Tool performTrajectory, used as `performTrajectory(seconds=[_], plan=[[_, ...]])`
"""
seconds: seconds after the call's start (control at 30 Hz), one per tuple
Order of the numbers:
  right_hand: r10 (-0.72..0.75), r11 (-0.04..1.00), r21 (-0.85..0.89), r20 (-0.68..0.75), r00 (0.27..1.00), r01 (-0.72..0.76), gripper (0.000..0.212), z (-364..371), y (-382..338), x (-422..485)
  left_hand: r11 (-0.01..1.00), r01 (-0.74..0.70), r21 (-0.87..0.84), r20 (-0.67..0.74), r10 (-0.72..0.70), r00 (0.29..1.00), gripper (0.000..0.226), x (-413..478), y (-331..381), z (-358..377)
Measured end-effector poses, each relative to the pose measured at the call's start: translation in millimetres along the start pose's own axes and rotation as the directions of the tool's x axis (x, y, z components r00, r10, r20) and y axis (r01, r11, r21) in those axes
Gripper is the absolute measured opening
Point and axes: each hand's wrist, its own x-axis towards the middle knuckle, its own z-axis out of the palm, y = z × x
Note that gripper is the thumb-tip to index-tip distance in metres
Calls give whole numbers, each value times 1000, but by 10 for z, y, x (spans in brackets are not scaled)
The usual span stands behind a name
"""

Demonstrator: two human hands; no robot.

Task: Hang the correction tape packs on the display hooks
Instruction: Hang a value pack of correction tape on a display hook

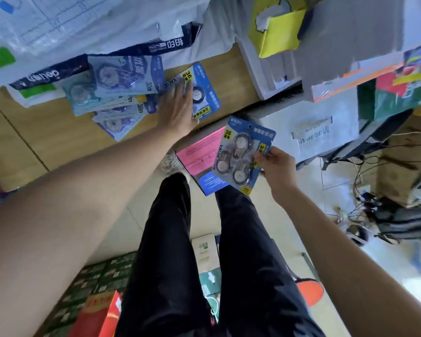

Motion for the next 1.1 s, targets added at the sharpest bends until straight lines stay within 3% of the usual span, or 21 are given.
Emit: performTrajectory(seconds=[0.17, 0.27, 0.4, 0.5, 0.57, 0.63, 0.77, 0.9, 1.03, 1.1], plan=[[12, 1000, 16, -52, 999, -11, 13, -16, 78, -15, 988, 28, 153, -93, -14, 996, 88, 22, 93, 72], [11, 999, 33, -52, 999, -9, 16, -25, 70, -40, 999, -9, 32, -97, 13, 995, 85, -44, 74, 7], [10, 996, 88, -123, 992, 1, 9, -82, -5, -155, 960, -24, -279, -151, -19, 988, 88, -216, 85, -213], [-13, 995, 93, -153, 988, 28, 14, -159, -157, -293, 789, 91, -608, -51, -153, 987, 81, -410, 151, -427], [-37, 994, 95, -150, 988, 52, 14, -219, -288, -411, 561, 222, -797, 107, -231, 967, 73, -596, 244, -610], [-73, 991, 102, -144, 987, 88, 13, -282, -427, -544, 359, 289, -887, 207, -249, 946, 75, -807, 342, -795], [-163, 974, 148, -79, 983, 173, 13, -413, -744, -822, 91, 350, -932, 319, -250, 914, 57, -1264, 506, -1111], [-279, 943, 204, 49, 959, 264, 6, -518, -1028, -1093, 71, 315, -946, 276, -330, 903, 74, -1736, 585, -1350], [-390, 918, 146, 172, 905, 368, 7, -577, -1207, -1334, -9, 319, -948, 290, -440, 850, 54, -2235, 662, -1568], [-431, 902, 72, 228, 873, 426, 16, -567, -1268, -1444, -3, 258, -966, 218, -544, 811, 45, -2477, 670, -1620]])
